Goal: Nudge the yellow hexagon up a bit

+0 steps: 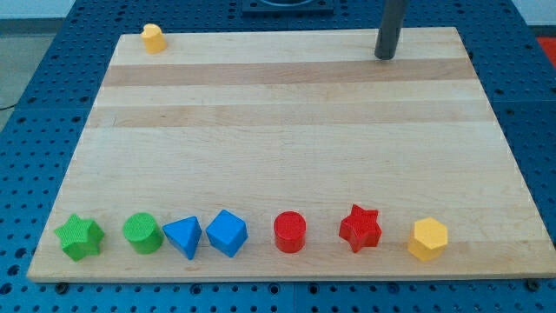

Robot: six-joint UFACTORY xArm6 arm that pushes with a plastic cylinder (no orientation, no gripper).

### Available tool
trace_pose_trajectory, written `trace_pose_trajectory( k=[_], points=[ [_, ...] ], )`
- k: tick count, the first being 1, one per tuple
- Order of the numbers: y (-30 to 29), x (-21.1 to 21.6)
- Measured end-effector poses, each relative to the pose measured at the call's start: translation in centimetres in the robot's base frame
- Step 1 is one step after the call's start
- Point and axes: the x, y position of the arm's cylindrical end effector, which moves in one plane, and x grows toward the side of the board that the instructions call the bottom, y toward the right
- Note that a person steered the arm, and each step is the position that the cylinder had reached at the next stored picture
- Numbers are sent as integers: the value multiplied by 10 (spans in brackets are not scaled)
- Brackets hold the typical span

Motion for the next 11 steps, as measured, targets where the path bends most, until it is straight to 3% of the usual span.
trace_pose_trajectory(
  k=[1, 2, 4, 5, 6, 7, 9, 11],
  points=[
    [22, 0],
    [85, 4],
    [180, 89],
    [178, 180],
    [173, 300],
    [158, 357],
    [57, 360],
    [23, 360]
  ],
)
